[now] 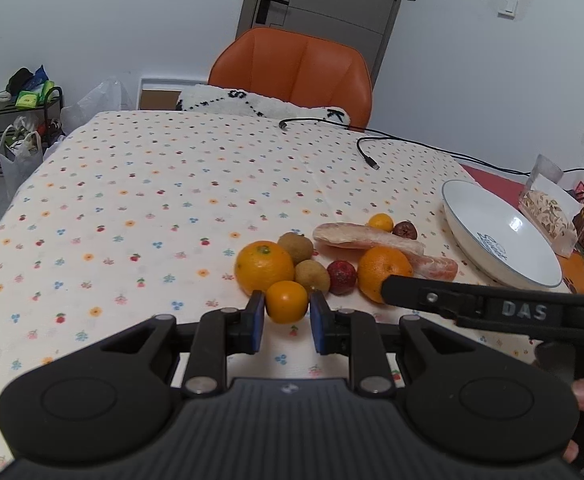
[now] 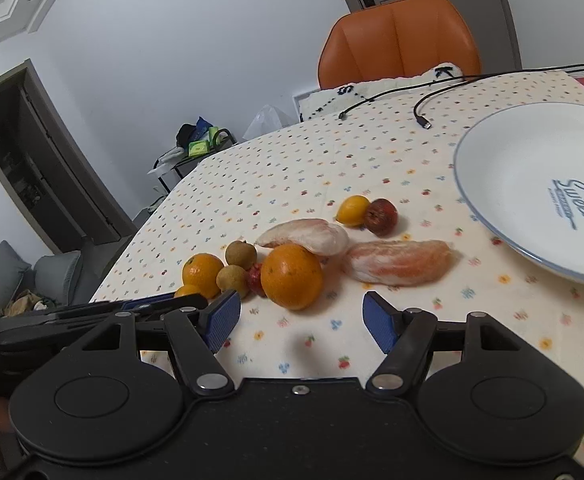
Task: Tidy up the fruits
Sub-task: 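Grasp a small mandarin with the left tool while the right tool grasps a large orange, then carry the mandarin in the left tool while the right tool carries the orange over the white bowl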
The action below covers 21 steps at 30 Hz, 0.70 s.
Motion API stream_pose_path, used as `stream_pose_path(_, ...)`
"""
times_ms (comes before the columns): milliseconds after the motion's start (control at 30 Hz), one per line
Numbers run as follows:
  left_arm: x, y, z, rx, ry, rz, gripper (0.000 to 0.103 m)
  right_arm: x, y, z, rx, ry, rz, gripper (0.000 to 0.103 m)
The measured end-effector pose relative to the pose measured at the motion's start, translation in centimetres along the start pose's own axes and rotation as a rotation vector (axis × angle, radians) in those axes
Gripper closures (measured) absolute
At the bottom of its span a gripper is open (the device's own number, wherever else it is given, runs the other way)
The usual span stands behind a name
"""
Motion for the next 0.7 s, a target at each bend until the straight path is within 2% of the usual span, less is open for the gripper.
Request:
stream_pose_path(233,-0.6,-0.8,0.0,0.008,-0.007,0.015,0.081,-1.1,1.8,0.1,-0.013,-0.015,0.018,0.044)
stream_pose_path(300,-0.4,-1.0,0.0,0.013,-0.007,0.010,0.081,-1.2,2.2,0.2,-0.006,-0.020,0.010,0.057)
stream_pose_path(367,-0.2,-1.1,0.0,0.016,-0.008,0.002,0.081,-1.0,2.3,0.3,0.001,-0.022,-0.010,0.064)
stream_pose_path(700,1.8,-0.9,0.4,0.029,0.010,-0.029,0.081,-0.3,-0.2,-0.3,0.017,0.004,0.014,0.065)
Point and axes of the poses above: each gripper's, at about its wrist camera, not at the fingertips, and y roughly the way its jaws point, x to its right, z to its top, the point moved 10 cm from there along y, roughly the way its jaws point, and after that the axes turned 6 degrees about -z, right-handed, at the moved point
